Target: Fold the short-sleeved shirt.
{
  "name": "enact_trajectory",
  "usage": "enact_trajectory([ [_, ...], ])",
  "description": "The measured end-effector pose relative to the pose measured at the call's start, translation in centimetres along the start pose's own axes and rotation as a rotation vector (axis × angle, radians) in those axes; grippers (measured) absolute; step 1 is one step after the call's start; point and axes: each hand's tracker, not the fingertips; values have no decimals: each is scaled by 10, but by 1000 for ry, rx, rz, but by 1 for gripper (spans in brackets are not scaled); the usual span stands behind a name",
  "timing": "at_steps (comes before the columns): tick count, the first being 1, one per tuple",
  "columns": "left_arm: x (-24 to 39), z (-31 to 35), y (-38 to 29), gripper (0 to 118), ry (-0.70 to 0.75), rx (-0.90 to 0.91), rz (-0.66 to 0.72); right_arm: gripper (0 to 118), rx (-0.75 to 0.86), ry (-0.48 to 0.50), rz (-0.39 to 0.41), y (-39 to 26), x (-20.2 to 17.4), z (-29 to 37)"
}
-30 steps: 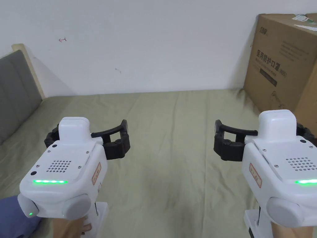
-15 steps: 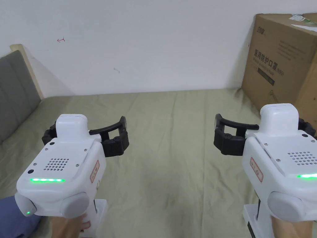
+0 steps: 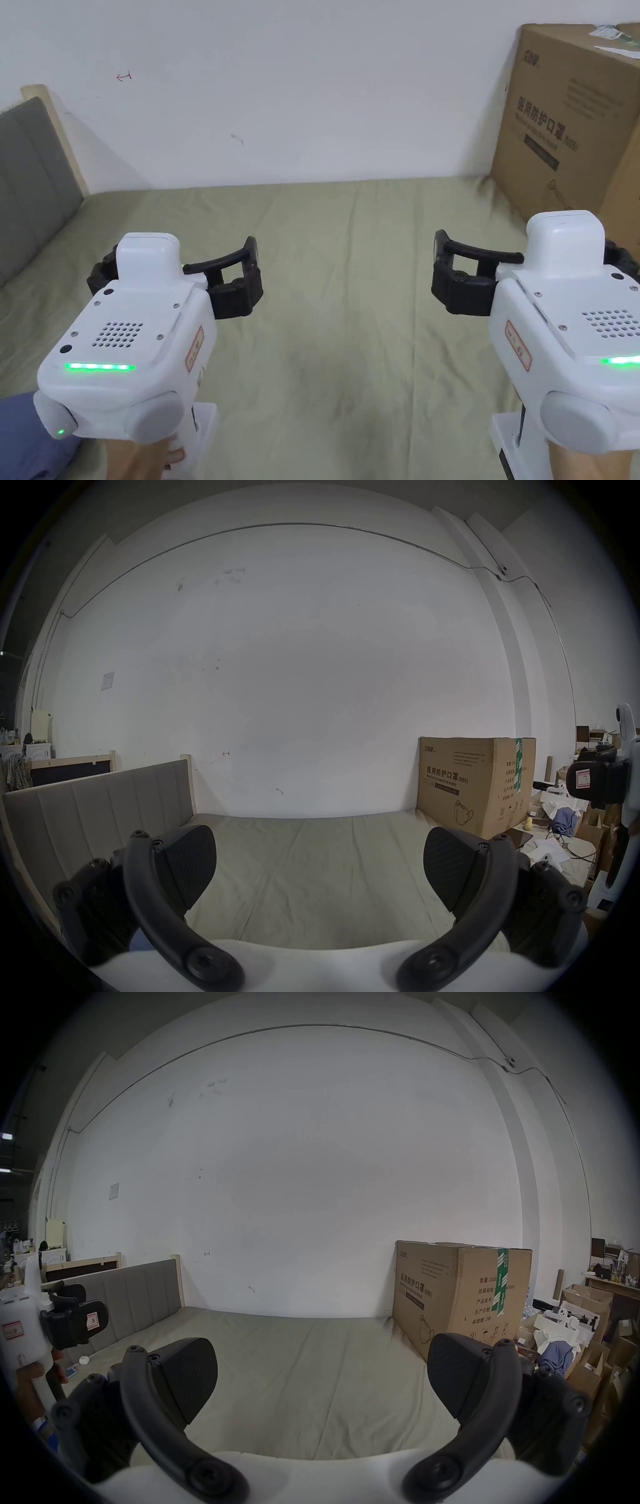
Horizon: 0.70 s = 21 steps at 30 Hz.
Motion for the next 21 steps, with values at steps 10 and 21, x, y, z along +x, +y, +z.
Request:
enact_trajectory([
  [10,0,-1,-3,117,9,4,-5,118,-1,2,-3,3,-2,1],
  [21,-1,-1,-1,117,8,13,-9,118,3,6,-8,3,-2,2],
])
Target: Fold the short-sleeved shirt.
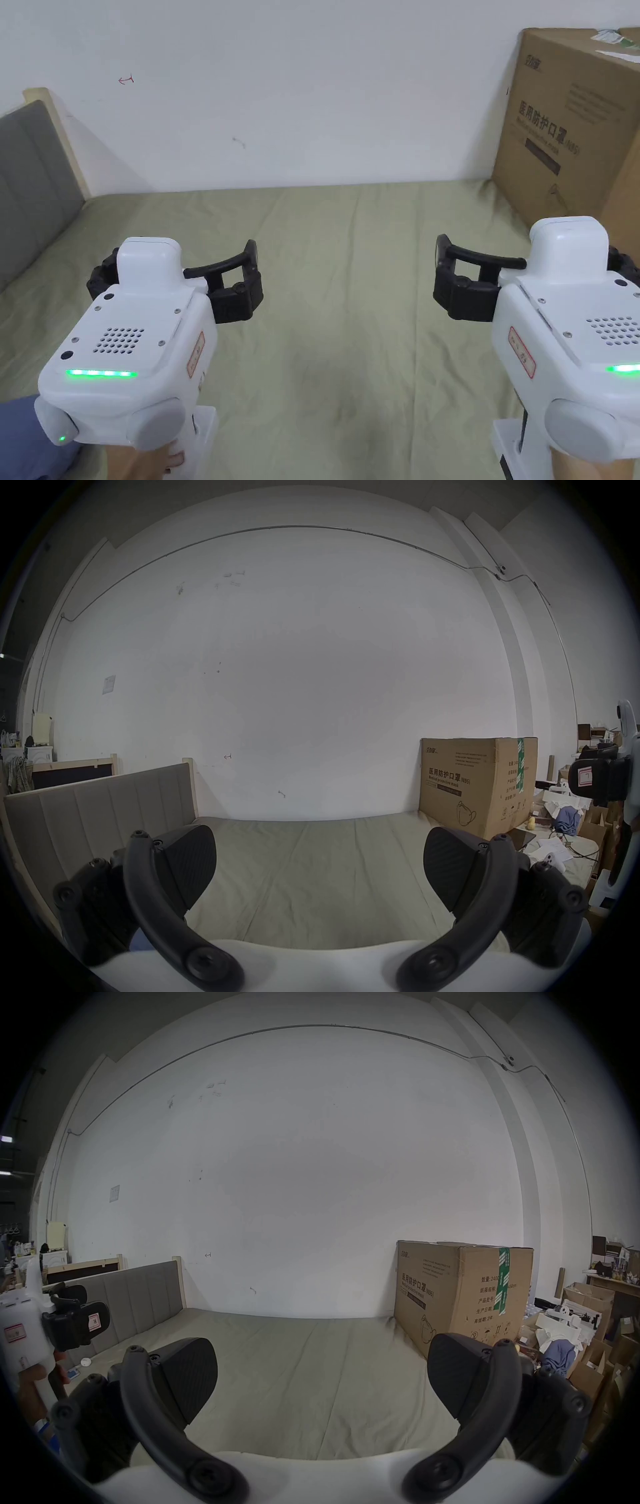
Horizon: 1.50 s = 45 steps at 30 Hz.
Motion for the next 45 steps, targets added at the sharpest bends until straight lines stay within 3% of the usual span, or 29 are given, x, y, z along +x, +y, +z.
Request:
enact_trajectory([
  [31,-1,-1,-3,117,-6,-13,-4,118,-61,-14,-6,-5,2,-11],
  [34,-1,-1,-3,117,-6,-16,-4,118,-139,-79,-41,-2,0,-16],
  [38,-2,-1,-2,117,-4,-13,-2,118,-308,-240,-113,4,-5,-23],
  [43,-4,-1,-2,117,-1,-14,-1,118,-441,-258,-228,10,1,-32],
  [45,-5,-1,-2,117,-1,-14,-2,118,-477,-280,-235,12,1,-34],
])
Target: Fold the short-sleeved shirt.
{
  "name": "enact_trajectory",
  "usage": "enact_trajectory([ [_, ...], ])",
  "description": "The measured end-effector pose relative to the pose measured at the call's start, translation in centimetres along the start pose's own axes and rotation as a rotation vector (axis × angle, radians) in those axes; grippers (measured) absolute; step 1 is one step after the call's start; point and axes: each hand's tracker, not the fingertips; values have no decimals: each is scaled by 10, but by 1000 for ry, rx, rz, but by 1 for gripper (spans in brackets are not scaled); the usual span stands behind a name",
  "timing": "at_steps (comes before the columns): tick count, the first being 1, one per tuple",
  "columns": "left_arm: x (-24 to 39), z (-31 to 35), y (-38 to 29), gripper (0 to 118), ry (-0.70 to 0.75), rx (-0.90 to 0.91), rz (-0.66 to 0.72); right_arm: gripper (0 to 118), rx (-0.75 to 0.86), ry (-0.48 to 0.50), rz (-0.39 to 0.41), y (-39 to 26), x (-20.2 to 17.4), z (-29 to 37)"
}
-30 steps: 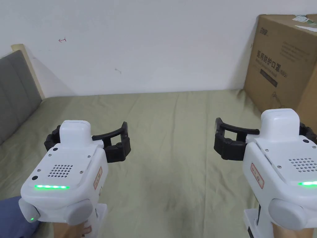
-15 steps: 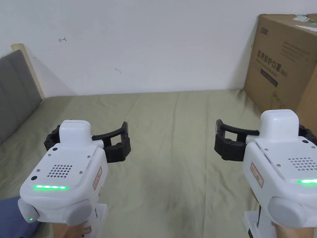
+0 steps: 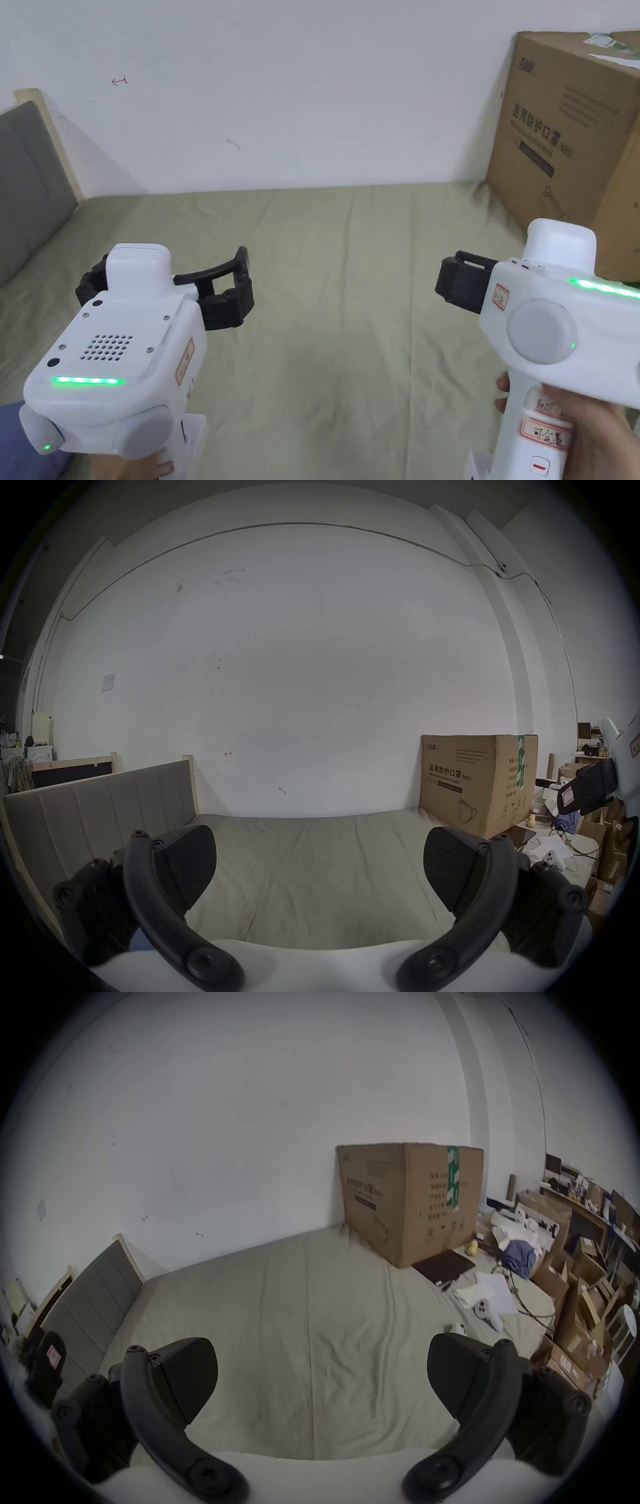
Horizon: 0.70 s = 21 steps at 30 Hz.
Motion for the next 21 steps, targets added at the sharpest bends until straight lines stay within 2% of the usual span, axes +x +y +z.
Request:
enact_trajectory([
  [7,-2,1,1,117,7,2,8,117,-84,-39,-7,5,0,-7],
  [10,-3,1,1,117,8,2,6,117,-114,-25,-1,5,1,-10],
  [13,-2,1,1,117,6,2,4,116,-100,-1,-6,1,3,-9],
  [17,-2,1,0,117,2,-1,1,109,-71,-22,10,-2,1,-9],
  [21,-2,2,0,117,-3,-1,0,112,-43,-17,15,-3,3,-8],
])
